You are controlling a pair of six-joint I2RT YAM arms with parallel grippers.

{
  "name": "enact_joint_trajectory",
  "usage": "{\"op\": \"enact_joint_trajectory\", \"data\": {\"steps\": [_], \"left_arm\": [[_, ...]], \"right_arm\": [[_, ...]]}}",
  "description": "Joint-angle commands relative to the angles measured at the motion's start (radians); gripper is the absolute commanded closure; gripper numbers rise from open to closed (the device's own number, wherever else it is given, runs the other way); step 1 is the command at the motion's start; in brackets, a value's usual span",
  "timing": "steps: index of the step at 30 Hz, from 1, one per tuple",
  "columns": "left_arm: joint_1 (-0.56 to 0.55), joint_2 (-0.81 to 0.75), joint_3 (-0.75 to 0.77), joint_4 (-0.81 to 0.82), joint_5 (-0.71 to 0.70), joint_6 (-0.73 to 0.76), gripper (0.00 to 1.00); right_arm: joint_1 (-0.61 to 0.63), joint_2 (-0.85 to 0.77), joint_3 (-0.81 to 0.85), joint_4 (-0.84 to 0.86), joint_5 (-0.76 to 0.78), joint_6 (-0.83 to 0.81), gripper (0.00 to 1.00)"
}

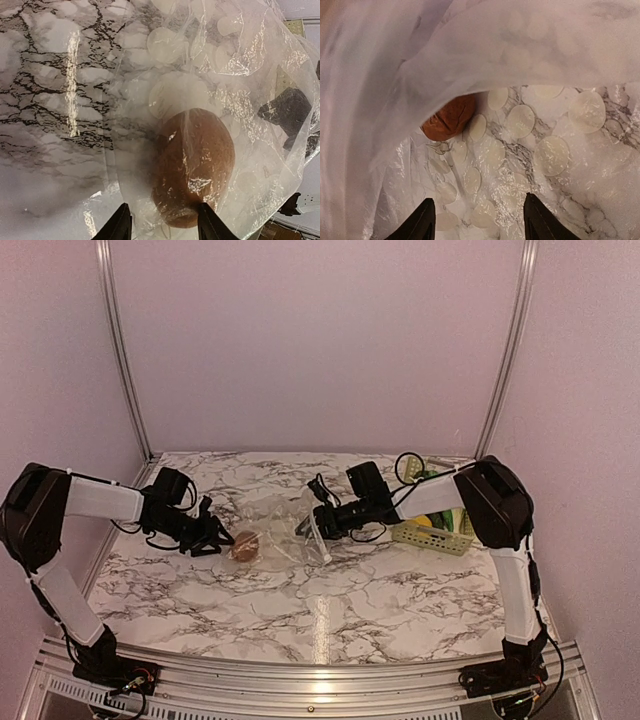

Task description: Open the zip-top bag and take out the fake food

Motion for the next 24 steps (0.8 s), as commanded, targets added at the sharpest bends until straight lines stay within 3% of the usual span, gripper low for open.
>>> {"op": "enact_joint_trajectory", "data": {"steps": [1, 8, 11, 24], "left_arm": [[-0.031, 0.053, 0.043, 0.071, 0.032, -0.028, 0.59], [-0.118, 0.145, 0.167, 0.112, 0.056, -0.065, 0.93], [-0.152, 0.199, 0.218, 0.128, 0.062, -0.082, 0.96], [-0.241, 0.351, 0.253, 0.355, 0.109, -0.249, 1.00]], "right_arm": [[0.008, 0.039, -0.005, 0.065, -0.042, 0.044, 0.42], [0.009, 0.062, -0.007, 0.118, -0.054, 0.102, 0.26], [0.008, 0.060, -0.006, 0.115, -0.048, 0.102, 0.19], [0.034, 0.080, 0.071, -0.026, 0.010, 0.028, 0.11]]}}
